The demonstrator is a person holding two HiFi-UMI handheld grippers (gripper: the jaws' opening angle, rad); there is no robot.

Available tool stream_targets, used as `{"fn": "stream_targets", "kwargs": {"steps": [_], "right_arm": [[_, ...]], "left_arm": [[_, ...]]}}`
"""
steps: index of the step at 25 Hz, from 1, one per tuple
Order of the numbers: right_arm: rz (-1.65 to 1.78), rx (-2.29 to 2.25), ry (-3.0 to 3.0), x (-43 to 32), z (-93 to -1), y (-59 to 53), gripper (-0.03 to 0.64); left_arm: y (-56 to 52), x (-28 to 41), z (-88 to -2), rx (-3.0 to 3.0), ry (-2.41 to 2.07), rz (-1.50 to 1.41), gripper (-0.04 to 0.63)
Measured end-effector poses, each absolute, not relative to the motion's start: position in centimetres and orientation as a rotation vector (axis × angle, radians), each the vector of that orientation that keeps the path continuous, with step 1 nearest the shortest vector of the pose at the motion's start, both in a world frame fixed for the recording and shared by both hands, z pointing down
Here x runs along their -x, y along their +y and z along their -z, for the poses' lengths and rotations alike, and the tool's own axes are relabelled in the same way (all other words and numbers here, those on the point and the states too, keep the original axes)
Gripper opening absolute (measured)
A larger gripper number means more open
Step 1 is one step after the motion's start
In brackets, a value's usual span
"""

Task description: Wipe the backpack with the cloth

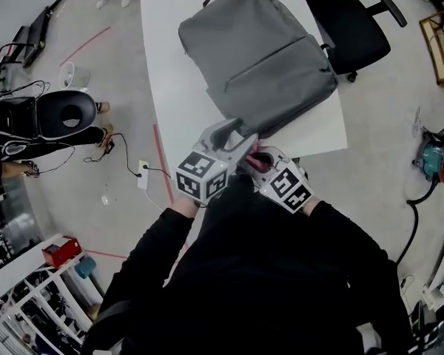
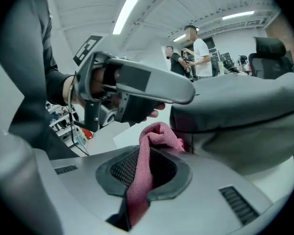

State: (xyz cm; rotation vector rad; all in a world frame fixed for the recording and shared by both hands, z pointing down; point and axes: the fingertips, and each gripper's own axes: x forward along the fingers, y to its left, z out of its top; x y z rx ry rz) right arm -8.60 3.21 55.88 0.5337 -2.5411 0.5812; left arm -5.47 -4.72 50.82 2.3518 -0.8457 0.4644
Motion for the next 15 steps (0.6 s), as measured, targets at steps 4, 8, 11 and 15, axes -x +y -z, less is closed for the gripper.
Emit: {"fn": "stream_targets", "kwargs": {"steps": [4,8,11,15], "right_arm": [[-0.661,-0.7,-2.469,4.7,-57.8,1.8,0.057],[-0.714,-0.908,-2.396,-2.4,-60.2,-1.2,0.055],[-0.773,-1.17,-2.306,-10.2,-61.0,-5.8,0.055],[-0.771,-1.548,-2.137,-21.7,-59.8,-11.8,0.055]], "left_arm": [[-4.9,5.2,-51.2,-2.334,-0.896,-0.461,0.219],[-5.2,4.9,-51.9,-2.319,-0.925,-0.477,0.216],[-5.4,4.9,-52.1,-2.3,-0.955,-0.485,0.212],[-5.3,4.9,-52.1,-2.278,-0.994,-0.492,0.212]]}}
